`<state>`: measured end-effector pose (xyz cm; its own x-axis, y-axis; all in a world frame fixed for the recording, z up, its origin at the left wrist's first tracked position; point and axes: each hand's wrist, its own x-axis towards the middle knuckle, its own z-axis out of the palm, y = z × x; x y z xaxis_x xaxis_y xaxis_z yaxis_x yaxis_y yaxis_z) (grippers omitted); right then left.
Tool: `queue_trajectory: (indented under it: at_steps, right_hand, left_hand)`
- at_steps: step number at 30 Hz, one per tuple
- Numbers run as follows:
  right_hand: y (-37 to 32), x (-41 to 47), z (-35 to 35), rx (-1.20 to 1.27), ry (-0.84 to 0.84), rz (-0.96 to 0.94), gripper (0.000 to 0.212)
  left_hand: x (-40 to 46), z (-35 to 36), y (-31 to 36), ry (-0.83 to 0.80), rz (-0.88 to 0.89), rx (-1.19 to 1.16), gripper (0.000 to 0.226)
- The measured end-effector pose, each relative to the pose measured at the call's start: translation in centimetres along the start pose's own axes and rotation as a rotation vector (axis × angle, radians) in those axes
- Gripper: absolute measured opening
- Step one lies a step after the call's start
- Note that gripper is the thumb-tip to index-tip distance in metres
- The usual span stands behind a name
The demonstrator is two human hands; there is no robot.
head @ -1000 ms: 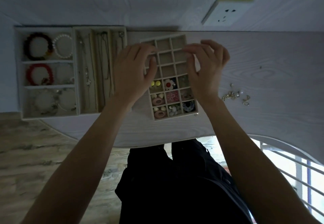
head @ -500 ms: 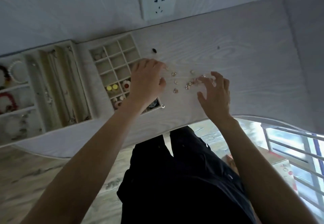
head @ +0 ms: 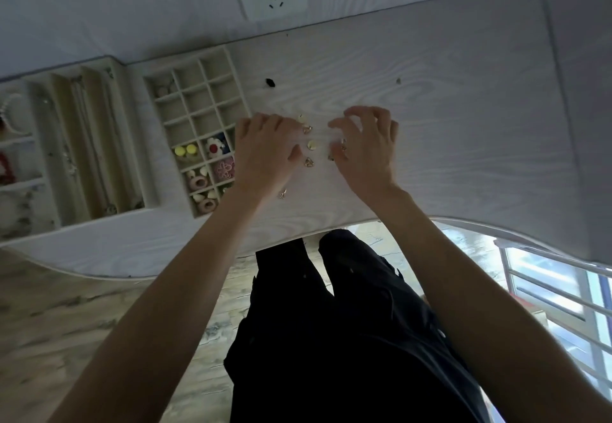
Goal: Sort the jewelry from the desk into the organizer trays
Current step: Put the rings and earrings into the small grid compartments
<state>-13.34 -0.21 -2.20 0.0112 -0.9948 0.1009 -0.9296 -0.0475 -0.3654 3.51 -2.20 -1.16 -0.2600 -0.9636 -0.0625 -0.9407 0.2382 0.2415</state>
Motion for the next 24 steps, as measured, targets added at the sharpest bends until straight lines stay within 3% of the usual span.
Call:
queue_trajectory:
  at_steps: [2, 6, 10, 15, 18, 20, 24]
  right_hand:
    - [-0.8, 1.2, 0.1, 0.021, -0.082, -0.019, 0.025]
    - [-2.0, 2.3, 0.3, 0.007, -0.271, -0.060, 0.026]
    - [-2.0, 1.9, 0.6, -0.051, -0.279, -0.068, 0.023]
    - [-1.8, 1.9, 0.6, 0.006, -0.170, -0.005, 0.021]
    - [-1.9, 2.5, 0.3, 0.005, -0.188, -0.001, 0.022]
    - [-2.3, 3.0, -0.1, 0.128, -0.193, 0.024, 0.023]
    - [-5.1, 3.9, -1.4, 0.648, -0.194, 0.140, 0.015]
  left_hand:
    - [0.5, -0.5, -0.1, 0.041, -0.051, -0.034, 0.023]
    - [2.7, -1.2, 0.1, -0.070, -0.072, -0.024, 0.035]
    - [3.7, -0.7, -0.2, -0.140, 0.006, -0.006, 0.033]
    - [4.5, -0.5, -0.2, -0.093, 0.041, -0.010, 0.021]
    - [4.3, -0.7, -0.3, -0.051, 0.008, -0.061, 0.015]
    - [3.6, -1.4, -0.3, -0.003, -0.026, -0.200, 0.013]
    - [1.4, -3.6, -1.3, 0.167, -0.126, -0.561, 0.012]
